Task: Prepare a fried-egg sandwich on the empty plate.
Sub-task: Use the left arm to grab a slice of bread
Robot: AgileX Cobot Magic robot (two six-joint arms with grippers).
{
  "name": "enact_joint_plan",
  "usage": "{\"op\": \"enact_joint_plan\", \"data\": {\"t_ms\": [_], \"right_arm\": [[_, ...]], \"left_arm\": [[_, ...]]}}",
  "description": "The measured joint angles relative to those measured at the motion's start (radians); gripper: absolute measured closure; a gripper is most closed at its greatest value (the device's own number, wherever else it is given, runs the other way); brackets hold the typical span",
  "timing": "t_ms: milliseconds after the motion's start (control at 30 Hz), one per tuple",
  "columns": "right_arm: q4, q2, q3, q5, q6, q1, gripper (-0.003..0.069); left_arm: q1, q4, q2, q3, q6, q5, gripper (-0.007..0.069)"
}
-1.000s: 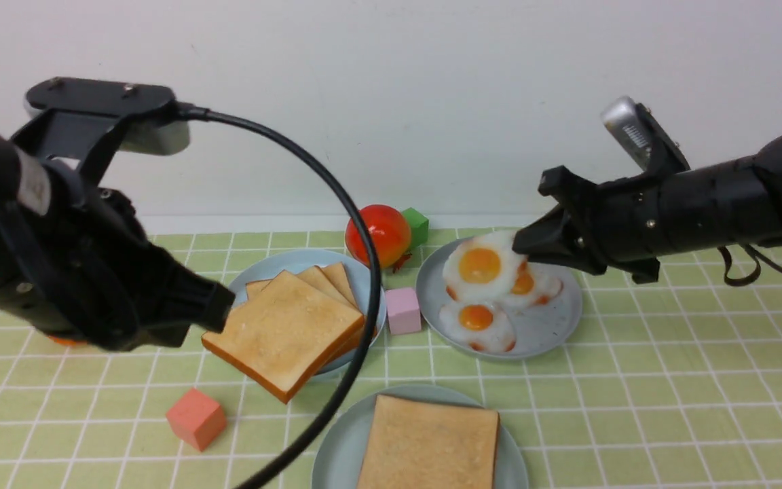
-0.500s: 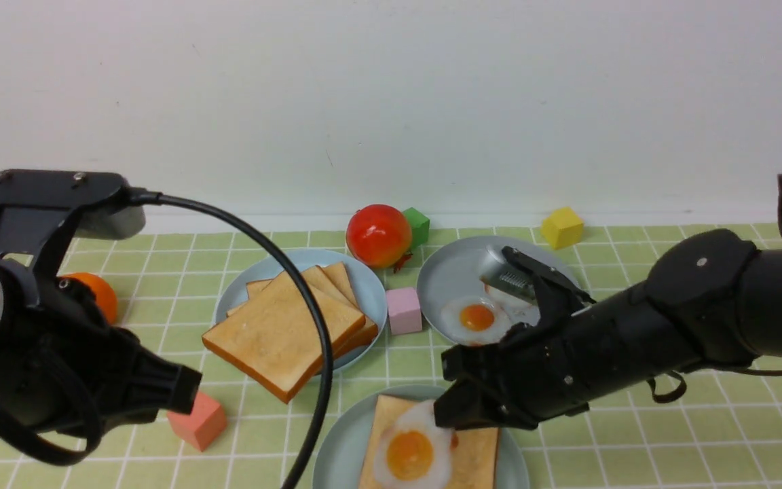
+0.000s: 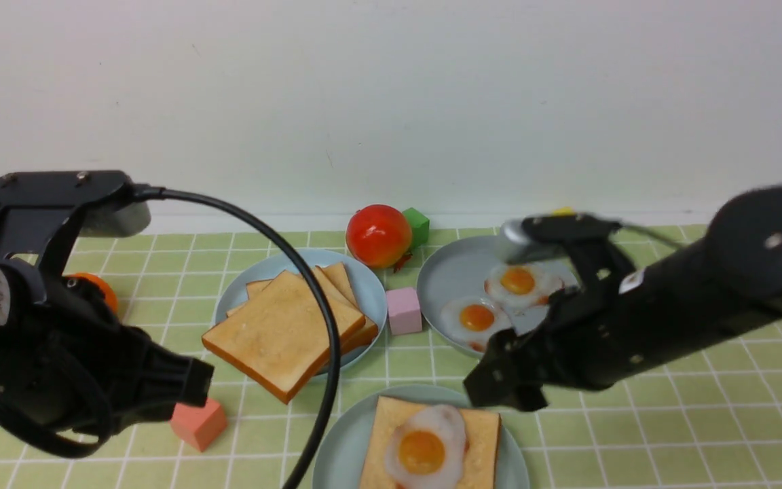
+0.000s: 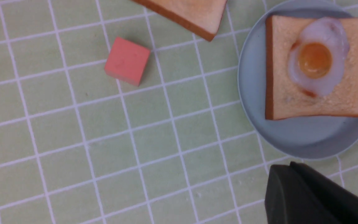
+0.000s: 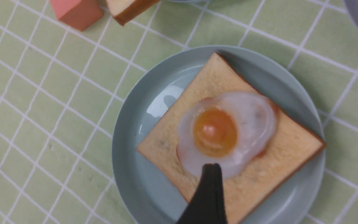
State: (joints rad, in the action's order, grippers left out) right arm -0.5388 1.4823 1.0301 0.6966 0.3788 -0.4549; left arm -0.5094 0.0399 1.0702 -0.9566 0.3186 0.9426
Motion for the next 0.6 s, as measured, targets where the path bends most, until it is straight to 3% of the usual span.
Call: {"op": "enact_joint_plan", "data": {"t_ms": [67, 133, 200, 400, 467, 500, 533, 600], "right_arm": [[0.140, -0.059, 0.068, 0.104, -0.093, -0.002, 0.0001], [0.202, -0.095, 0.100, 0.157, -0.143, -0.006, 0.0007], [0.306, -0.159, 0.152, 0.246, -0.244, -0.015, 0.0045], [0.351, -0.315, 0.146, 0.269, -0.279, -0.099, 0.0235], [0.351, -0.342, 0.134, 0.269, -0.264, -0.124, 0.0323], [0.351, -0.365, 0.121, 0.269, -0.244, -0.147, 0.0415], [0.351, -0.373, 0.118, 0.266, -0.239, -0.155, 0.0458], [0.351, -0.403, 0.096, 0.225, -0.202, -0.195, 0.0625]], "left_arm": [[0.000, 0.000, 0.000, 0.014, 0.002, -0.068, 0.0608], [0.000, -0.004, 0.000, 0.027, 0.008, -0.116, 0.0606], [0.001, -0.040, 0.000, 0.052, 0.046, -0.204, 0.0606], [0.118, -0.080, 0.061, 0.069, 0.120, -0.273, 0.0601], [0.162, -0.062, 0.084, 0.069, 0.113, -0.277, 0.0601], [0.216, -0.016, 0.114, 0.069, 0.090, -0.276, 0.0600], [0.239, -0.001, 0.128, 0.069, 0.076, -0.273, 0.0599], [0.337, 0.147, 0.195, 0.069, -0.017, -0.264, 0.0594]]}}
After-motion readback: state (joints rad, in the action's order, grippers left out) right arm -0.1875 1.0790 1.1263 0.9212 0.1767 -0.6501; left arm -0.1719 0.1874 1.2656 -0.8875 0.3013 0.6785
